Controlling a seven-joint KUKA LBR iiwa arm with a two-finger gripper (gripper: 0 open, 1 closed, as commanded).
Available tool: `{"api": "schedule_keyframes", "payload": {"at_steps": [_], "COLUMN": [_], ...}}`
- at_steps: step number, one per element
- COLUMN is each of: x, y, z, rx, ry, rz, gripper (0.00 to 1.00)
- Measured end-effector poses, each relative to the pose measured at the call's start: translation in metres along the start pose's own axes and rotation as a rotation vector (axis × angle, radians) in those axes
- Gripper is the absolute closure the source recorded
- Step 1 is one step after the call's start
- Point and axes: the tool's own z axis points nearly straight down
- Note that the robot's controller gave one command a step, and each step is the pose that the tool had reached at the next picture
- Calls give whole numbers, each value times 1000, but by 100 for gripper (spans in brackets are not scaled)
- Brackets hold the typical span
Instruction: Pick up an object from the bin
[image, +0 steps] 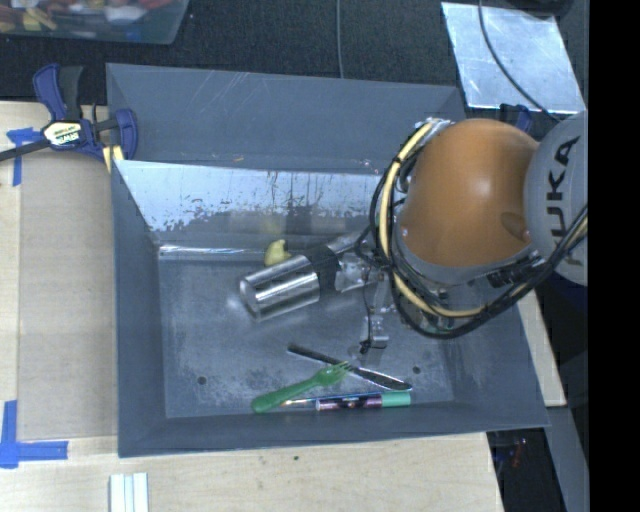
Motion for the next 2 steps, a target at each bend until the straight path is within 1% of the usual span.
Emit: {"api": "schedule_keyframes", "payload": {"at_steps": [1,2], "x": [-3,0], "y": [4,-80], "z": [78,119], "rx": [-1,2], "ry": [-5,-7], "rz": [-15,-284], "gripper": [0,0]}}
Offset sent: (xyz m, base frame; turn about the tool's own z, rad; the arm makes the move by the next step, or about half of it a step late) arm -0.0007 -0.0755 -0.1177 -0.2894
